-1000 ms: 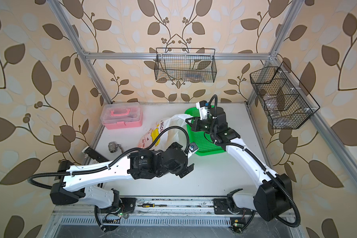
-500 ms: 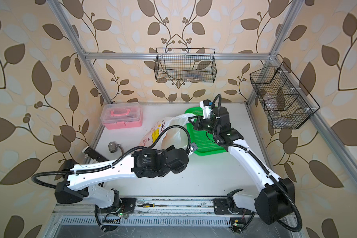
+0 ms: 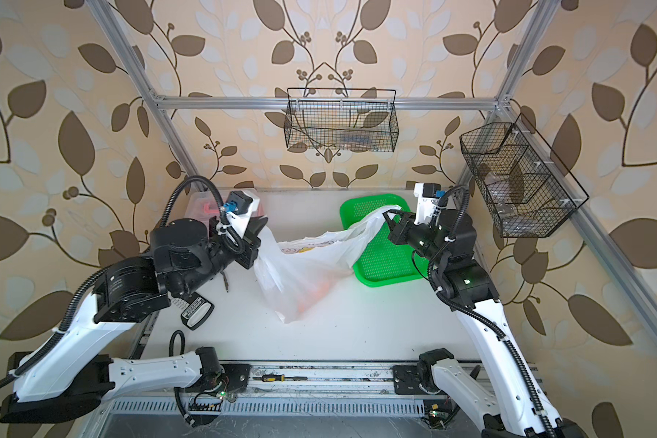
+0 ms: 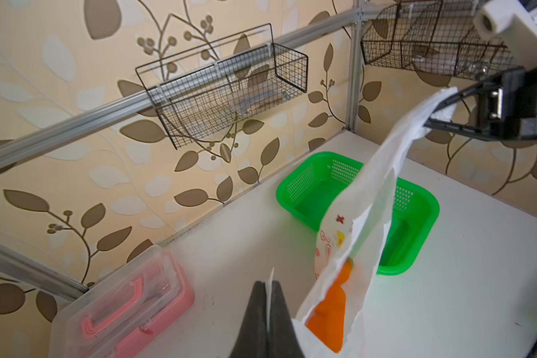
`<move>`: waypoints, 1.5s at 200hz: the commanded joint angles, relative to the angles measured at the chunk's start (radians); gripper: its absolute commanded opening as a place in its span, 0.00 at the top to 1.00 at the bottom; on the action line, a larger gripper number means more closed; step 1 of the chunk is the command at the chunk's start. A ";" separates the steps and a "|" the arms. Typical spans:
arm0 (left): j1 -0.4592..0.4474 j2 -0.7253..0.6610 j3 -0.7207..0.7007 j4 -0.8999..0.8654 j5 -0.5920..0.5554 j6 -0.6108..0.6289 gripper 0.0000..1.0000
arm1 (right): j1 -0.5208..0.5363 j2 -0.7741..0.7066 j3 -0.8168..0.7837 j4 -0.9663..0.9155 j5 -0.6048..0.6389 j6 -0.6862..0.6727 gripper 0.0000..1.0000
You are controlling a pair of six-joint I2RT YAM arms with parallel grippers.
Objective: Place the oranges into plastic bags & tie knots
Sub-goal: Adjust the plastic bag at the center of the board.
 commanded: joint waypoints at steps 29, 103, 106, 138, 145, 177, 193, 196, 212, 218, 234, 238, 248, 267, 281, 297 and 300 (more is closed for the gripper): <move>0.234 0.137 0.141 0.038 0.233 -0.017 1.00 | -0.024 -0.002 0.113 -0.134 0.046 -0.059 1.00; 0.429 0.352 0.215 0.134 0.559 -0.096 1.00 | -0.176 0.063 0.173 -0.188 -0.035 -0.125 1.00; 0.432 0.359 0.217 0.135 0.572 -0.097 1.00 | -0.177 0.068 0.175 -0.187 -0.044 -0.129 1.00; 0.437 0.338 0.170 0.169 0.740 -0.061 1.00 | -0.178 0.092 0.164 -0.158 -0.234 -0.149 1.00; 0.436 0.325 0.153 0.171 0.778 -0.053 1.00 | -0.177 0.087 0.151 -0.148 -0.273 -0.150 1.00; 0.436 0.269 0.084 0.171 0.873 -0.059 1.00 | -0.180 0.062 0.175 -0.276 -0.272 -0.265 0.66; 0.436 0.265 0.081 0.155 0.896 -0.063 1.00 | -0.180 0.030 0.236 -0.377 -0.166 -0.336 0.41; 0.437 0.266 0.082 0.152 0.899 -0.063 1.00 | -0.180 0.024 0.249 -0.387 -0.149 -0.347 0.37; 0.435 0.268 0.083 0.142 0.909 -0.065 1.00 | -0.180 -0.007 0.311 -0.437 -0.116 -0.387 0.29; 0.436 0.268 0.082 0.139 0.914 -0.064 1.00 | -0.180 -0.019 0.328 -0.440 -0.131 -0.398 0.29; 0.437 0.271 0.081 0.142 0.933 -0.061 1.00 | -0.177 -0.050 0.333 -0.391 -0.230 -0.402 0.29; 0.436 0.272 0.082 0.143 0.940 -0.062 1.00 | -0.172 -0.056 0.325 -0.367 -0.262 -0.399 0.29; 0.436 0.275 0.086 0.144 0.966 -0.063 1.00 | -0.145 -0.072 0.289 -0.285 -0.336 -0.384 0.30; 0.435 0.281 0.092 0.149 1.013 -0.061 1.00 | -0.004 -0.055 0.225 -0.157 -0.372 -0.384 0.33; 0.436 0.283 0.090 0.152 1.040 -0.055 1.00 | 0.167 -0.011 0.198 -0.105 -0.306 -0.445 0.33; 0.436 0.281 0.087 0.155 1.074 -0.047 1.00 | 0.360 0.075 0.193 -0.064 -0.208 -0.546 0.28; 0.436 0.281 0.086 0.154 1.082 -0.045 1.00 | 0.386 0.094 0.196 -0.058 -0.195 -0.564 0.27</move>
